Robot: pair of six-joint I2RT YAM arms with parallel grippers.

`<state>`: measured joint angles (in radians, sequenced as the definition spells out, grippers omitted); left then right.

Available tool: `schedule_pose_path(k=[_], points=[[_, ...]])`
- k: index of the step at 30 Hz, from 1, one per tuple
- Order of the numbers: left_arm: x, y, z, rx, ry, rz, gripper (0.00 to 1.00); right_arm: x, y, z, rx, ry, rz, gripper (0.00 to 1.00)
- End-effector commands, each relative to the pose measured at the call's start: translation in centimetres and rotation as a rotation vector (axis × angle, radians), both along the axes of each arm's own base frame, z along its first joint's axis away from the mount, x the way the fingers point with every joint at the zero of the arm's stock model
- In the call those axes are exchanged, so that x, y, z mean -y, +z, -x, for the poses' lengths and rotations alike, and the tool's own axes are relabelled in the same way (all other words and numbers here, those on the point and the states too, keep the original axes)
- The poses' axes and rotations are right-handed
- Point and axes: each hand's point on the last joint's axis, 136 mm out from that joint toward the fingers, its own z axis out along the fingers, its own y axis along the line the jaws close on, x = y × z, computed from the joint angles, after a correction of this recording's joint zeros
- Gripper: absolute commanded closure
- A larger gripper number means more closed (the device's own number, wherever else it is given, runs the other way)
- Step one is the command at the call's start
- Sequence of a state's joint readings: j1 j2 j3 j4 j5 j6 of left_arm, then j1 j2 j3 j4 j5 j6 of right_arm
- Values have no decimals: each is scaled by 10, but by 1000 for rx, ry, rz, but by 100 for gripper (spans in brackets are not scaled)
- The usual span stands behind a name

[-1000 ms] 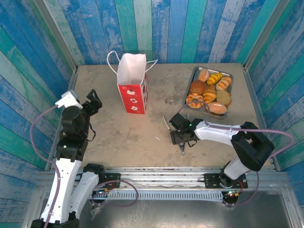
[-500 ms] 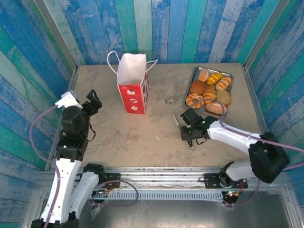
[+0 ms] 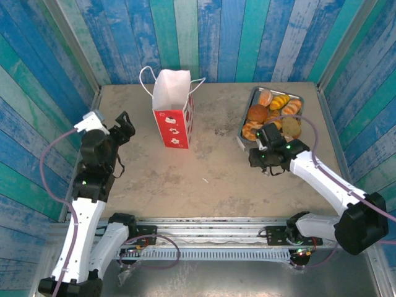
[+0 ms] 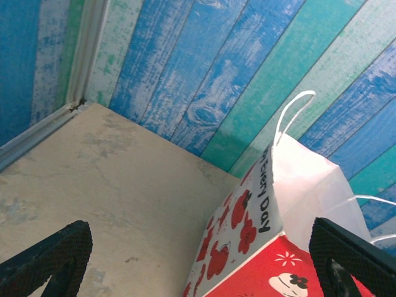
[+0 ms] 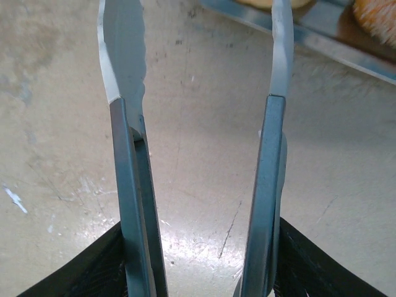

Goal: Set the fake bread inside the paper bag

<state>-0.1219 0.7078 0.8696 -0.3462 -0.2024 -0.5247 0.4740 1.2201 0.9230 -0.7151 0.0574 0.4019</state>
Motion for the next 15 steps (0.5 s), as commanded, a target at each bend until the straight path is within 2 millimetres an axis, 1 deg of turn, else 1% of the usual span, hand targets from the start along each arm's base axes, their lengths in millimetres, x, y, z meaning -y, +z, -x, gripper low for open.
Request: schedule_pose_path(k=[1, 5, 8, 11, 15], points=[[17, 13, -6, -1, -91, 18, 6, 8, 33, -7, 58, 9, -12, 43], [35, 23, -21, -50, -180, 29, 6, 26, 67, -20, 146, -19, -13, 43], [45, 21, -35, -127, -232, 10, 6, 42, 94, -30, 209, -50, -10, 43], [51, 12, -49, -206, -264, -10, 6, 55, 109, -39, 236, -78, -16, 42], [60, -4, -63, -268, -309, -11, 6, 63, 120, -49, 252, -104, -33, 43]])
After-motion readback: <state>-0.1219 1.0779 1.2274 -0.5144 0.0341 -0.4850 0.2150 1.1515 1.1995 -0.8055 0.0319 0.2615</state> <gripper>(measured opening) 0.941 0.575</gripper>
